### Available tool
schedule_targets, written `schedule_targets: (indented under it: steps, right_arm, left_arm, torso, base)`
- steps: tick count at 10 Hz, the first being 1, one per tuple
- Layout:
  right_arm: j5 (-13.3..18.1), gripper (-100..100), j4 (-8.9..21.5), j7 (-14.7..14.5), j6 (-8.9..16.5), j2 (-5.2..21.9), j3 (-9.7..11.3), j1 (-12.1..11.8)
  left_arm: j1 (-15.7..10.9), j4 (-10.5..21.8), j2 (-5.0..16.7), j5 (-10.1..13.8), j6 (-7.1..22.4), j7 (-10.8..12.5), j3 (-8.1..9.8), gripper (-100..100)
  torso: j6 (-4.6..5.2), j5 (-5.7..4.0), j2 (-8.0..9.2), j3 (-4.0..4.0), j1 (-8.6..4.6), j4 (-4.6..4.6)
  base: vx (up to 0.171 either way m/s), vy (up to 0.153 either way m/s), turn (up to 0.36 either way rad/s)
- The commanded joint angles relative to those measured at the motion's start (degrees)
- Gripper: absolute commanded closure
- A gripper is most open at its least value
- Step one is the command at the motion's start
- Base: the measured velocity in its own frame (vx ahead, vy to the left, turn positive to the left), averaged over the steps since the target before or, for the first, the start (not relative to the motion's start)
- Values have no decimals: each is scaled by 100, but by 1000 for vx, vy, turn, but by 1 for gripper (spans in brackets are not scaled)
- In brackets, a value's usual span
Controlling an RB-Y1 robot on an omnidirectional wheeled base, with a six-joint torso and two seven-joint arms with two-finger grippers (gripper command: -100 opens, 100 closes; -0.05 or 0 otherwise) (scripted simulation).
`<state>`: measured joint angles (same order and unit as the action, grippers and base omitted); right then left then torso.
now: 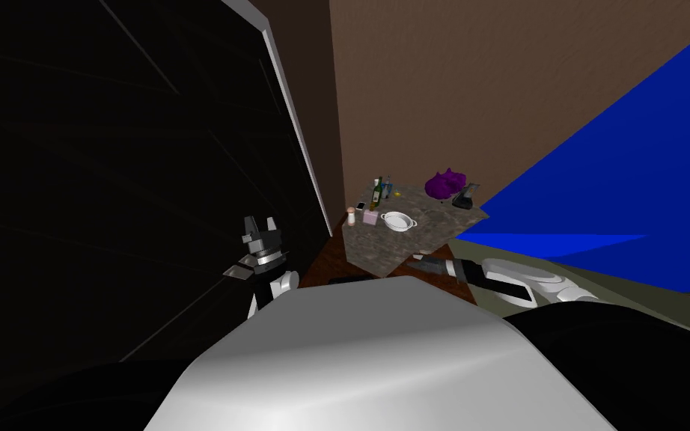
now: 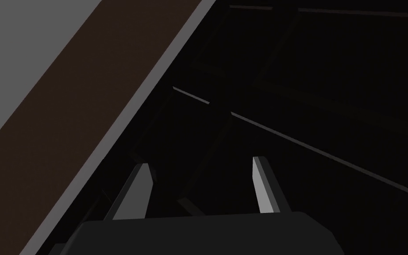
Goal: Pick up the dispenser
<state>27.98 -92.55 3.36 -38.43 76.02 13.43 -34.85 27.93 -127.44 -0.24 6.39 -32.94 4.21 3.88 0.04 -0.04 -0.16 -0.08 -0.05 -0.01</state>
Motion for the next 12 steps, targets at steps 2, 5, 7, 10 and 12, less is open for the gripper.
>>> schedule_targets:
  steps: [2,5,7,10,12]
  right_arm:
    - [100,-100,128,32,-67,432,32,-49]
    - [181,-100,242,66,-141,811,41,-104]
    - [256,-100,349,100,-209,1178,47,-156]
    - [385,-100,534,169,-326,1741,42,-247]
    - [439,-100,611,203,-376,2064,30,-284]
  left_arm:
    - [-1,0,0,0,0,0,-1,0]
    - [0,0,0,0,0,0,0,0]
    - [0,0,0,0,0,0,0,0]
    - [0,0,0,0,0,0,0,0]
    - [1,0,0,0,0,0,0,0]
  torso:
    - [-5,1,-2,-1,2,-1]
    - [-2,1,-7,-4,1,-2]
    - [-4,2,-7,-4,6,-2]
    - [-1,2,-14,-8,8,-3]
    - [0,2,-18,-11,10,-4]
  base:
    - [9,-7,118]
    - [14,-8,68]
    - [21,1,113]
    - [38,5,124]
    - [49,10,94]
